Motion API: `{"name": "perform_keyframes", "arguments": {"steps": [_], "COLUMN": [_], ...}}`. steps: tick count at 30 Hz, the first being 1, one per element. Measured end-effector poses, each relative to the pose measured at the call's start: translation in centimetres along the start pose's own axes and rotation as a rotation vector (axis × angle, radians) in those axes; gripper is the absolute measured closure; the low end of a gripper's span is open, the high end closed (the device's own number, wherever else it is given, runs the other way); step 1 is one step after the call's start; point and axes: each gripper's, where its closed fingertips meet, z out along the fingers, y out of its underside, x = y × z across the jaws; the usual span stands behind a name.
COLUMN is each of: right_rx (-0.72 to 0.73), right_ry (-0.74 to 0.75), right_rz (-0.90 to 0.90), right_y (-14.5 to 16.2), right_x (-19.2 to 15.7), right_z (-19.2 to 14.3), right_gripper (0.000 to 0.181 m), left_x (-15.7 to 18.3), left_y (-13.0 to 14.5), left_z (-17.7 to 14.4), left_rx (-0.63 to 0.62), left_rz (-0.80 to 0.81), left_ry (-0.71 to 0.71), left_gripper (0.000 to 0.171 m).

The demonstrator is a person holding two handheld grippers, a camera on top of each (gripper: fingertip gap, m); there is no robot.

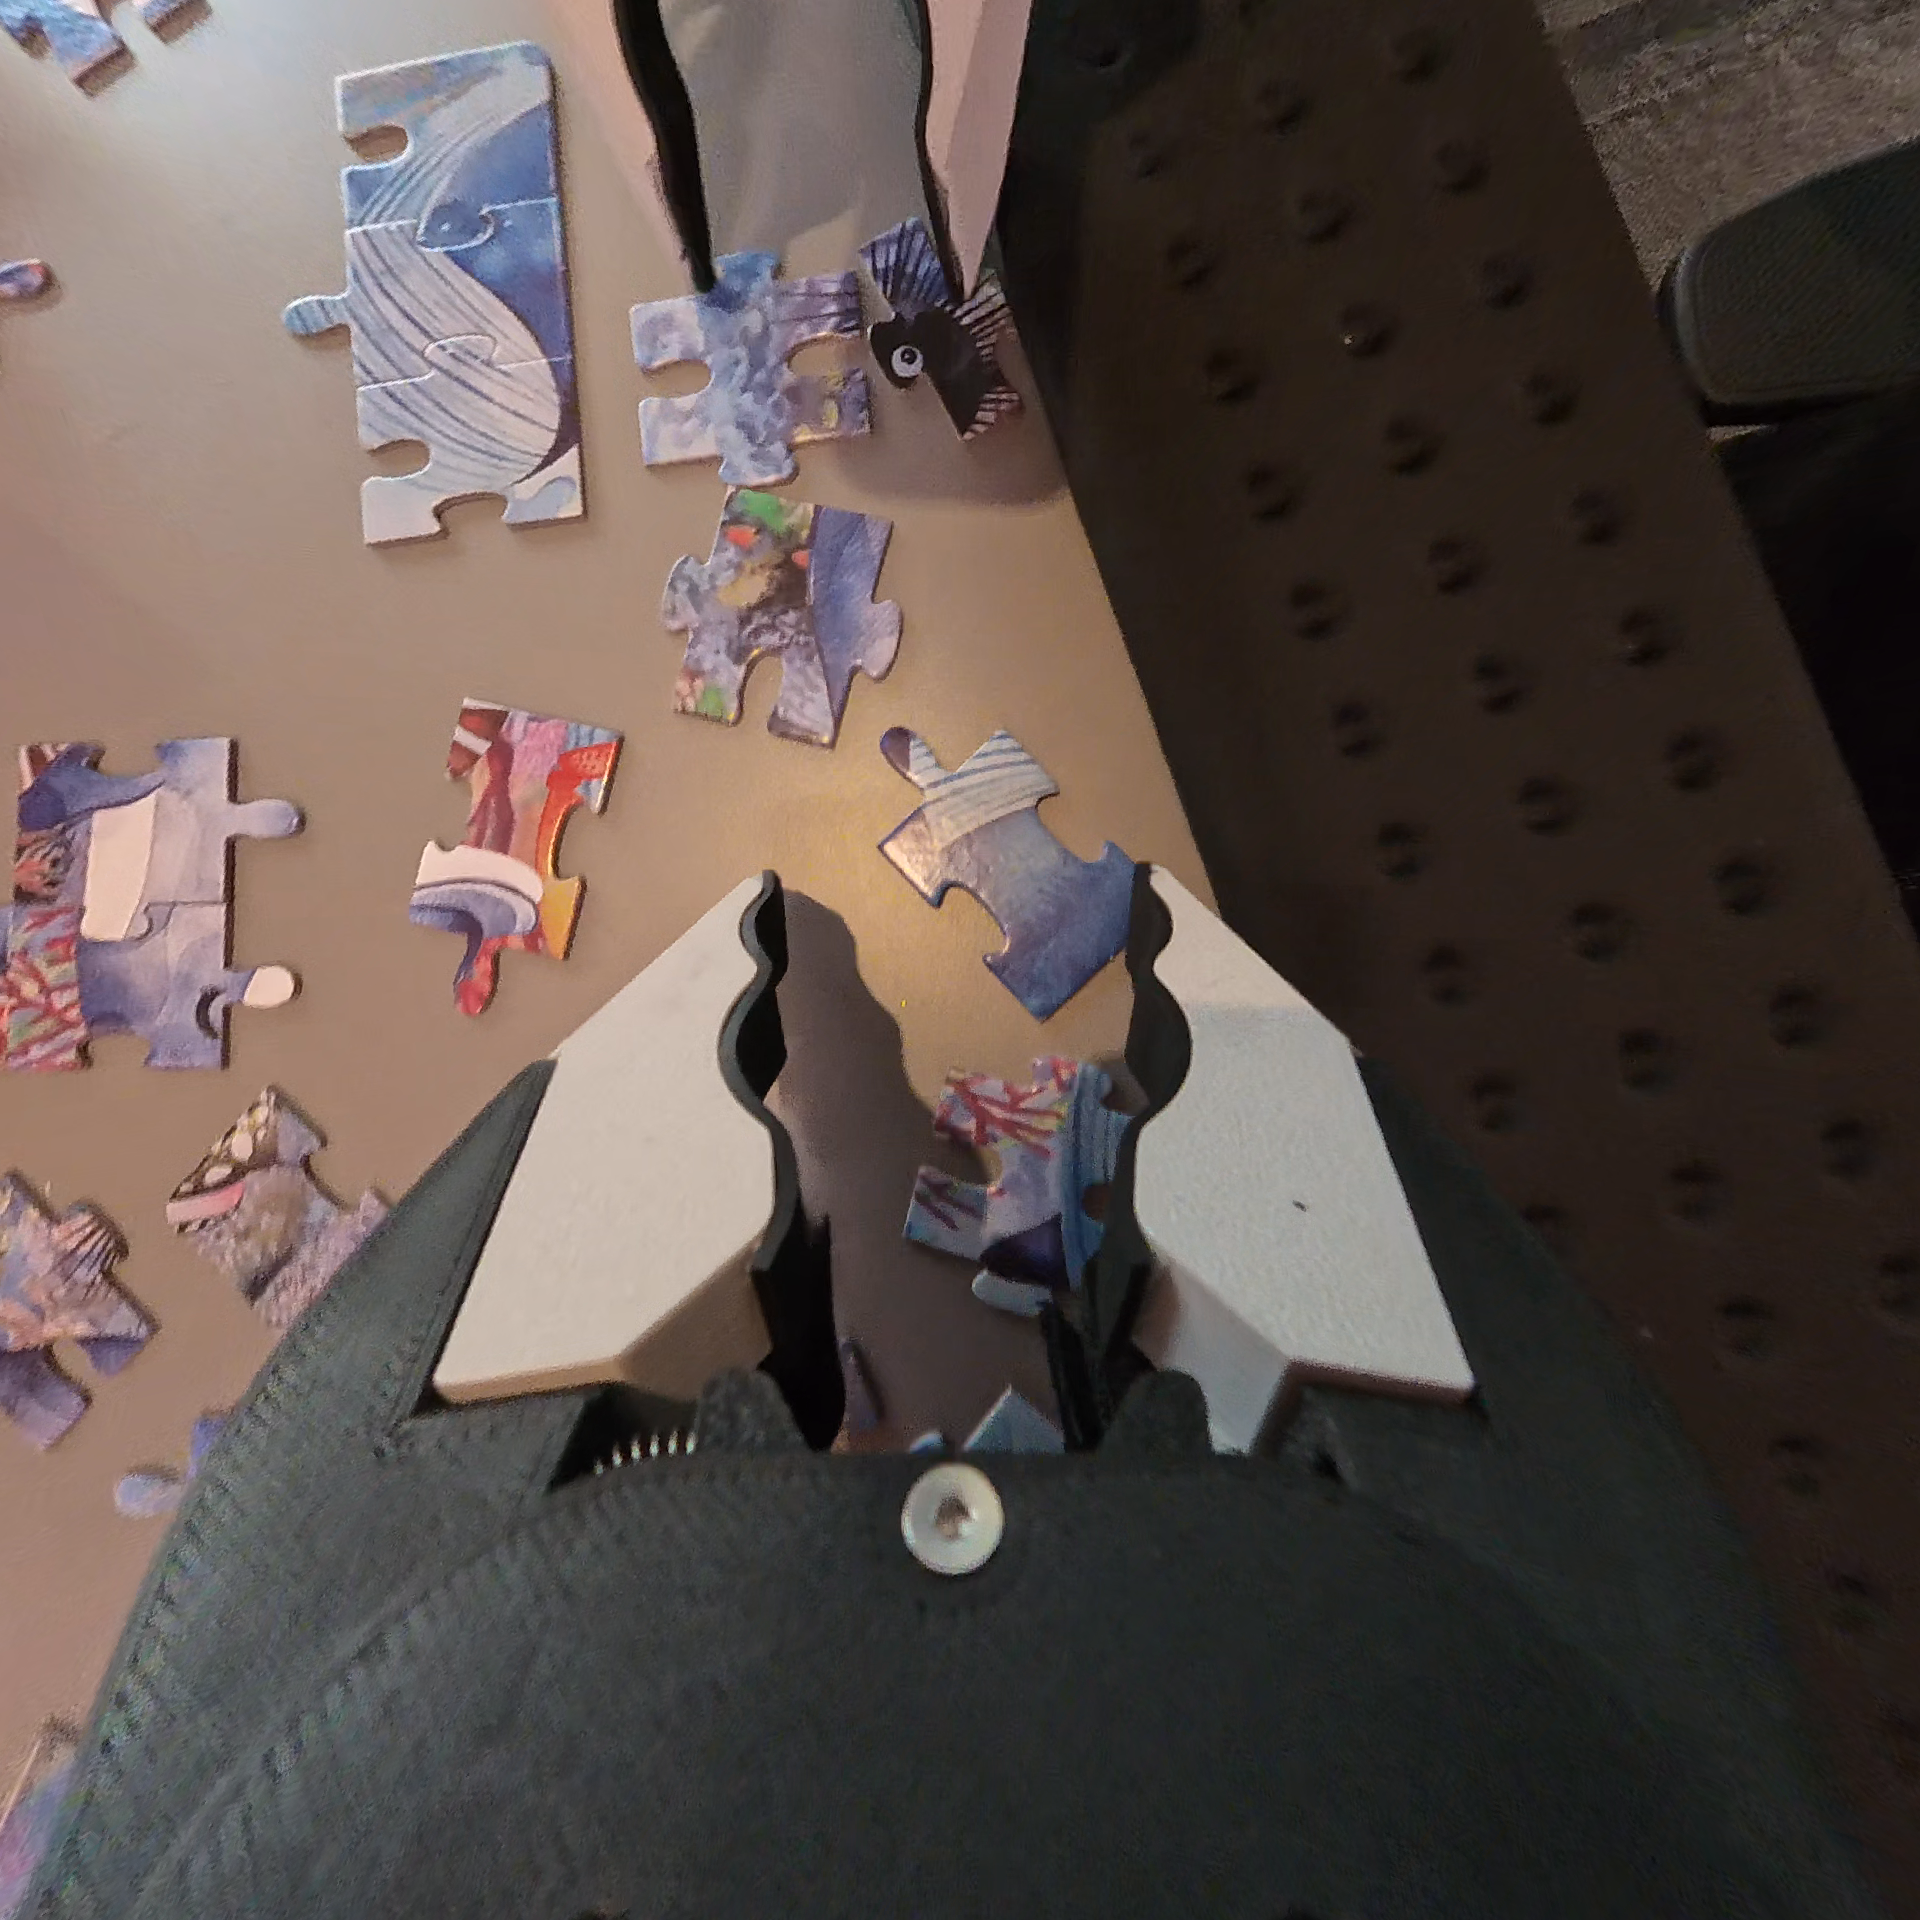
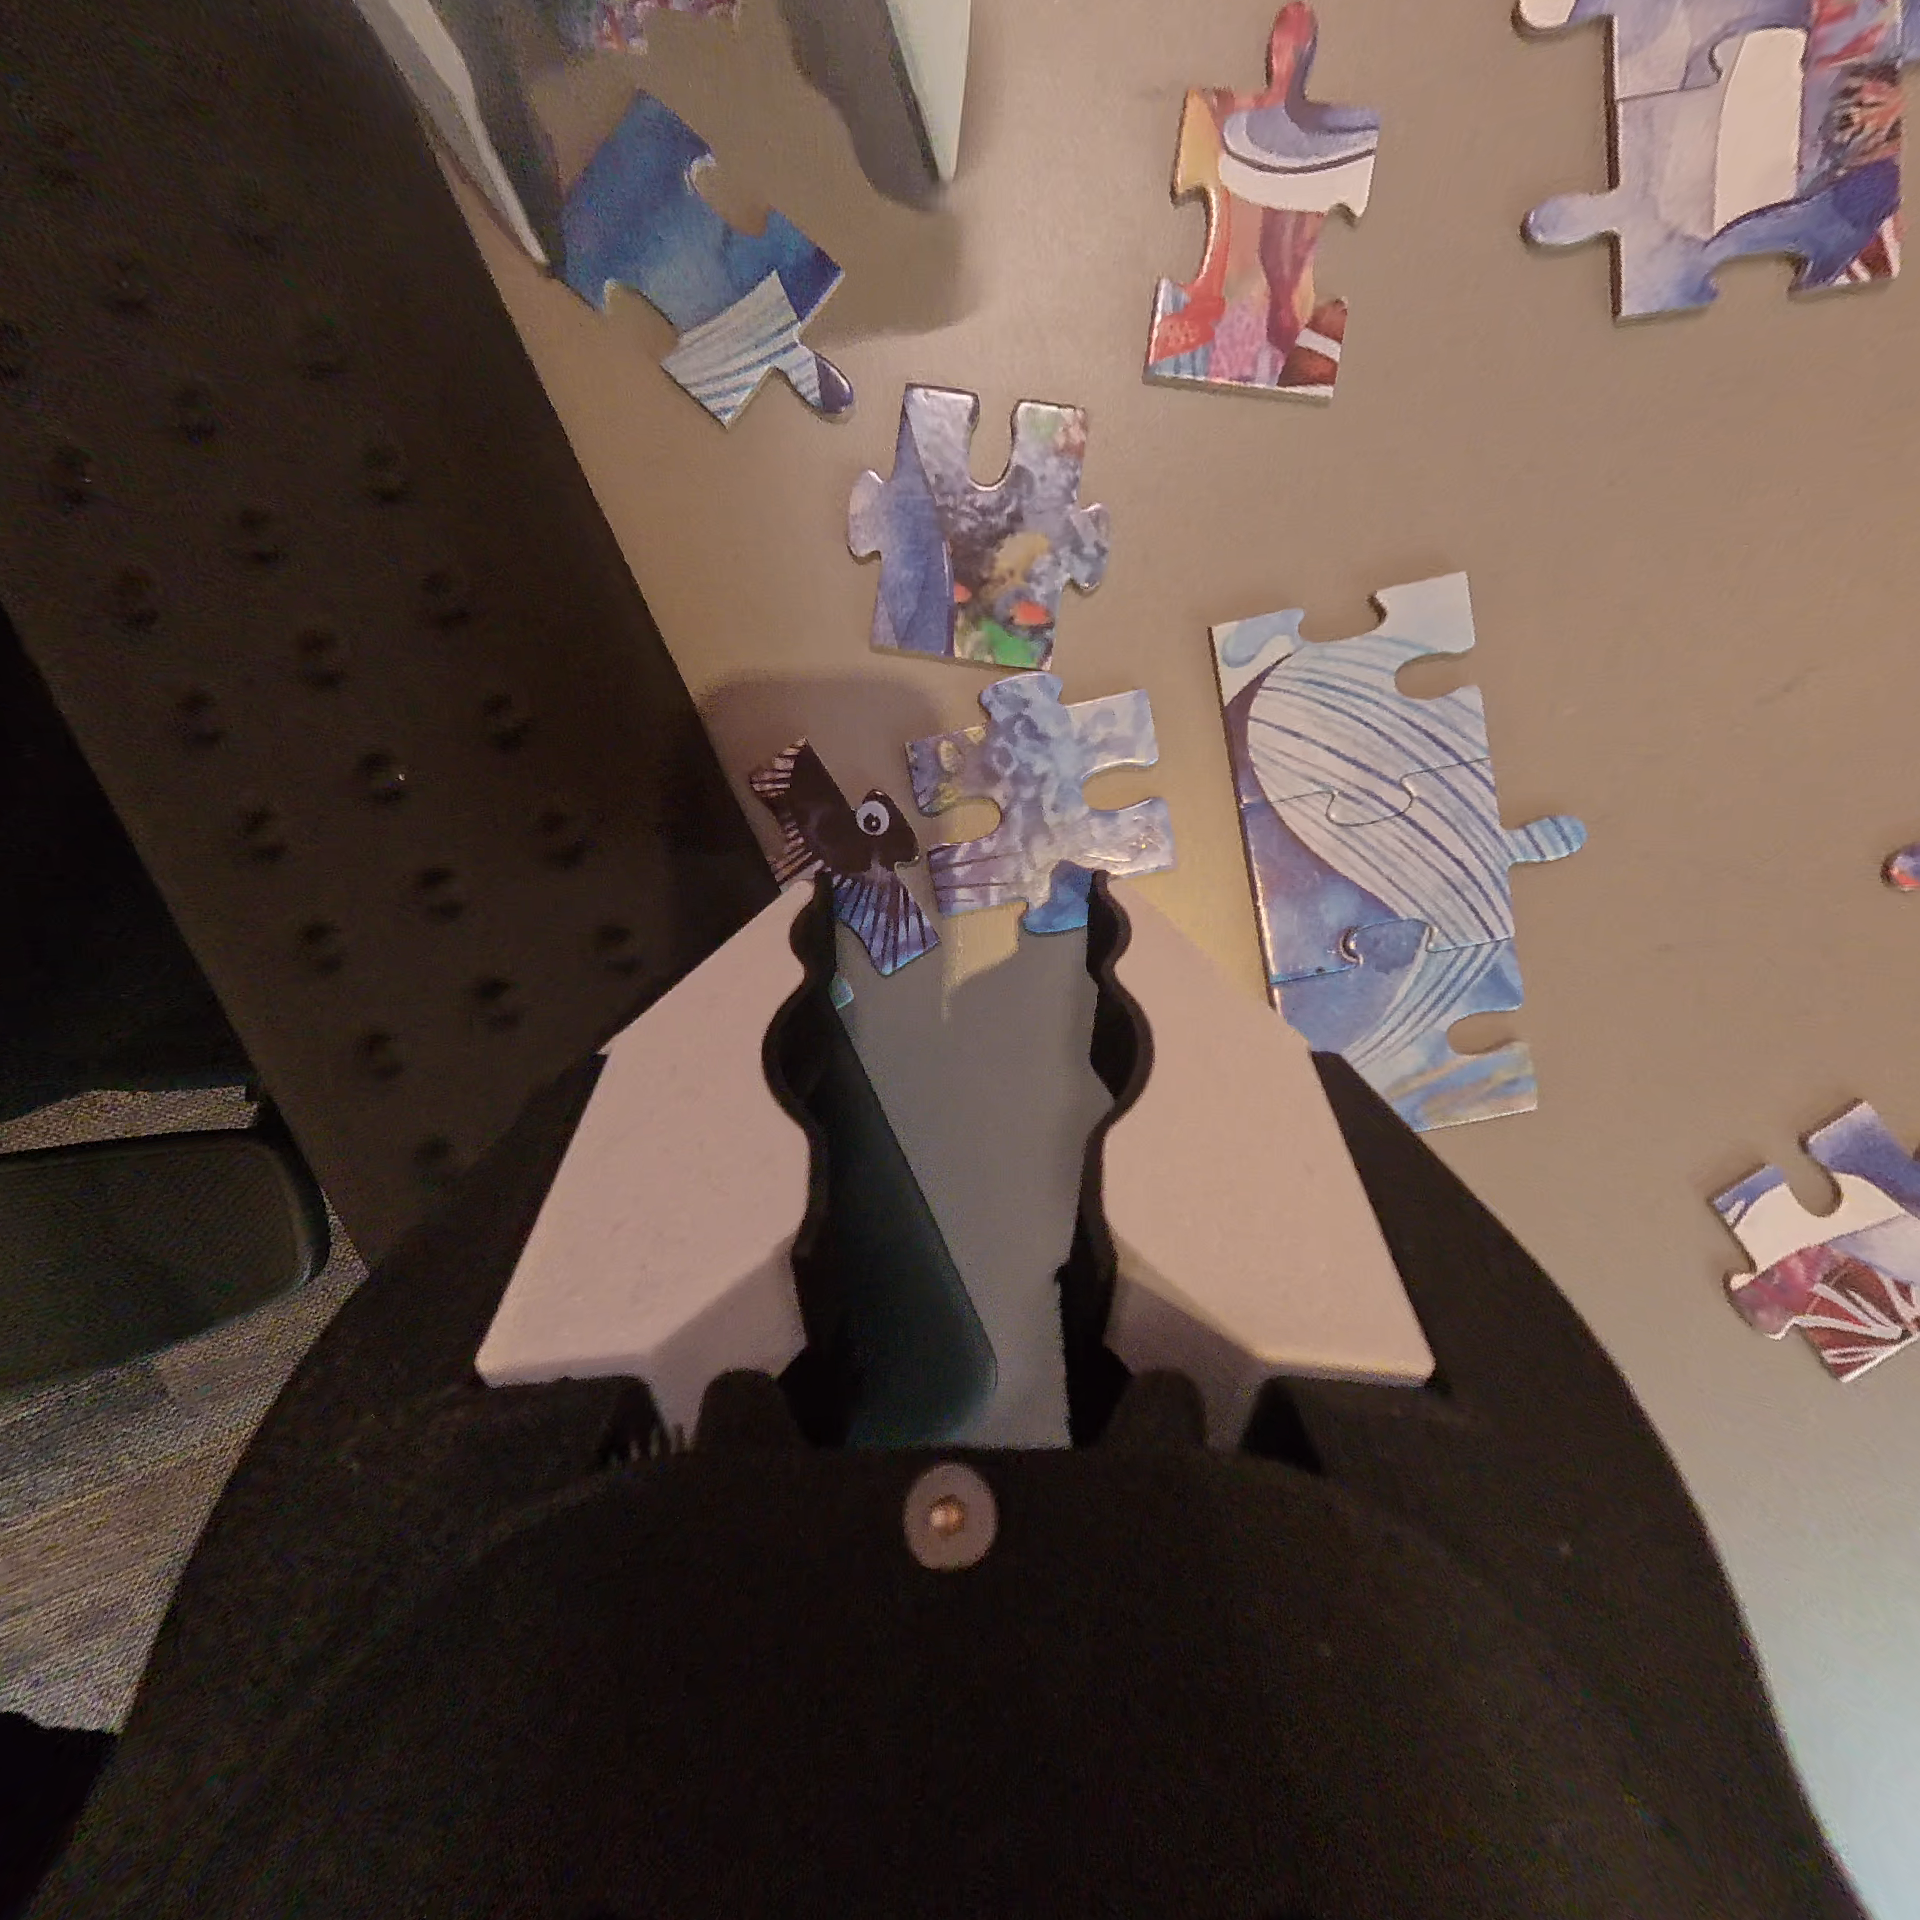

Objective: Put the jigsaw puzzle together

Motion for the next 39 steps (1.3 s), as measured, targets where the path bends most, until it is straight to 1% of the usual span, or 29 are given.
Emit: {"name": "perform_keyframes", "arguments": {"steps": [7,17,24,34,35,36,37,39], "right_rx": [0.01,0.038,0.049,0.079,0.086,0.091,0.095,0.106], "right_ry": [0.001,-0.017,-0.024,-0.012,-0.008,0.003,0.032,0.108], "right_rz": [-0.01,-0.02,-0.031,-0.016,-0.012,-0.012,-0.012,-0.007], "right_y": [-0.2,-1.3,-2.5,-5.0,-5.4,-5.7,-6.0,-6.4], "right_x": [0.0,-0.2,-0.2,0.6,0.7,0.9,1.3,2.4], "right_z": [0.1,0.7,1.3,2.6,2.7,2.9,3.0,2.8], "right_gripper": [0.135,0.137,0.139,0.142,0.142,0.136,0.126,0.108], "left_x": [-0.3,-1.0,-1.4,-3.7,-4.2,-4.6,-4.9,-5.3], "left_y": [-0.3,0.7,1.7,4.4,4.7,5.0,5.2,4.9], "left_z": [0.3,-0.3,-0.8,-2.7,-3.0,-3.3,-3.6,-4.3], "left_rx": [0.018,-0.007,-0.041,-0.142,-0.153,-0.164,-0.167,-0.126], "left_rz": [-0.016,-0.056,-0.096,-0.115,-0.114,-0.113,-0.117,-0.142], "left_ry": [0.008,0.005,0.015,-0.066,-0.09,-0.114,-0.124,-0.135], "left_gripper": [0.107,0.106,0.102,0.1,0.1,0.099,0.097,0.094]}}
